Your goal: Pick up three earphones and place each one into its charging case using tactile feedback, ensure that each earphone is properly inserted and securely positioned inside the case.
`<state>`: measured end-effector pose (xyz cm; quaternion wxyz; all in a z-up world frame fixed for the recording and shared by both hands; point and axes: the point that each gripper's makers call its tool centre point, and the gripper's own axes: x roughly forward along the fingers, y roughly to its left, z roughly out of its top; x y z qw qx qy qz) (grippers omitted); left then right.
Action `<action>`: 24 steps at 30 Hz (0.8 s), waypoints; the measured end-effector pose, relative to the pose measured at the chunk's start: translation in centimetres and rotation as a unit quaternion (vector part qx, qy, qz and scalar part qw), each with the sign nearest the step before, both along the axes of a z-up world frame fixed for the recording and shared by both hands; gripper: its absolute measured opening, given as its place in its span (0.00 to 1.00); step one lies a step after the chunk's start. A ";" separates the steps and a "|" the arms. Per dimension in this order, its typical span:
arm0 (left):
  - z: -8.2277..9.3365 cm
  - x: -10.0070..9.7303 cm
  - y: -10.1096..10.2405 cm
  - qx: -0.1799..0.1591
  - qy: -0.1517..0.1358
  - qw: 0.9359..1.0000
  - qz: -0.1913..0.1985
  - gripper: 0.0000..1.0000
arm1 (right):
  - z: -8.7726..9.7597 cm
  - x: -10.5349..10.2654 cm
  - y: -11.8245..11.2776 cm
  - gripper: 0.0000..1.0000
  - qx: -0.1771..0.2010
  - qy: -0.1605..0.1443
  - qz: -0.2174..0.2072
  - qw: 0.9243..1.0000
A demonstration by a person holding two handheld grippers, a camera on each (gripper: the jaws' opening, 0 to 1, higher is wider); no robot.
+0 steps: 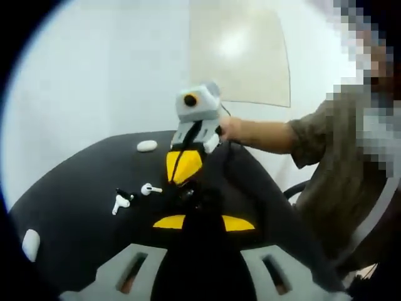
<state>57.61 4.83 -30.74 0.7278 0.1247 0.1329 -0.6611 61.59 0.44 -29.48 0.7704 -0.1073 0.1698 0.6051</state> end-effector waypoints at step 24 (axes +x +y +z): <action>-0.2 0.8 0.2 0.009 0.008 1.000 -0.009 0.17 | -0.7 -4.4 4.1 0.17 0.019 0.001 0.075 0.997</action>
